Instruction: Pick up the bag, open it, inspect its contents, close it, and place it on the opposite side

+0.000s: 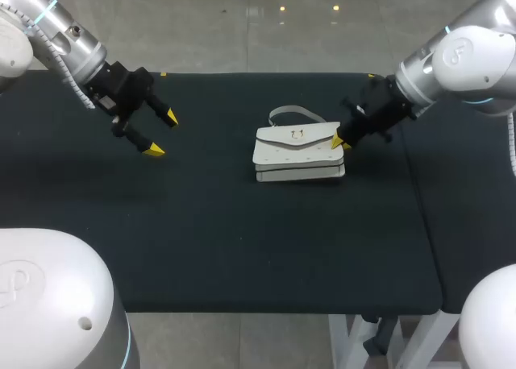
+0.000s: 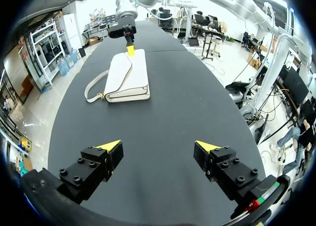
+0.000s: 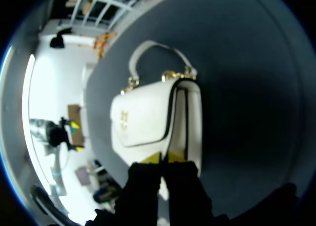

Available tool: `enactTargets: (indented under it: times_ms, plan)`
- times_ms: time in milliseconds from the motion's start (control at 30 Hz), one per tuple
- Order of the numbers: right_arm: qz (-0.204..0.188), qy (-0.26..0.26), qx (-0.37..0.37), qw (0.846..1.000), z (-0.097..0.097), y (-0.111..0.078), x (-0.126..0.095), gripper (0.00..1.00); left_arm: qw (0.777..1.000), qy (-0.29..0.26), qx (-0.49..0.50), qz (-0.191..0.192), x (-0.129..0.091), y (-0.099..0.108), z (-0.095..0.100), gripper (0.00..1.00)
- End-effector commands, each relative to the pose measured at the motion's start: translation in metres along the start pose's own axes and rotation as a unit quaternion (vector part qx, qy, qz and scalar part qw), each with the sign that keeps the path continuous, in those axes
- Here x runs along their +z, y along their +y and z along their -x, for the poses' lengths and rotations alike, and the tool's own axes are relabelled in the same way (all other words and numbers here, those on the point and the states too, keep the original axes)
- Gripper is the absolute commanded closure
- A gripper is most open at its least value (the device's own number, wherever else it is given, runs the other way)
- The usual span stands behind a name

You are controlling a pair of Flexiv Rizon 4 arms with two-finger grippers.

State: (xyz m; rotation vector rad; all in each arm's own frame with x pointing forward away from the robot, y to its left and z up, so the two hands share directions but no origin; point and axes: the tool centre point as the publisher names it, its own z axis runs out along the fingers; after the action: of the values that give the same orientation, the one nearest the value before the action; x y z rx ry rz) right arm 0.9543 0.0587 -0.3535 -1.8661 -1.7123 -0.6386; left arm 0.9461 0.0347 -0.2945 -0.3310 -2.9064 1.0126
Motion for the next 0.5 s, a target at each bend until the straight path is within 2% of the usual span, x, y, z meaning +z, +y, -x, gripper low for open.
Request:
enactTargets:
  times_ms: [33,300,367,500]
  plan:
    - [0.047,0.0,0.001,0.999,-0.011,-0.01,0.014,1.0,1.0,0.0,0.001,-0.001,0.001,0.001,0.001,0.0]
    - [0.049,0.012,0.002,0.999,-0.034,-0.018,0.034,1.0,1.0,0.0,0.001,-0.001,0.001,0.001,0.001,0.0]
    - [0.031,0.022,0.003,0.999,-0.041,-0.019,0.043,1.0,1.0,0.0,0.001,-0.001,0.001,0.001,0.001,0.0]
    - [0.031,0.022,0.003,0.999,-0.041,-0.019,0.043,1.0,1.0,0.0,0.001,-0.001,0.001,0.001,0.001,0.0]
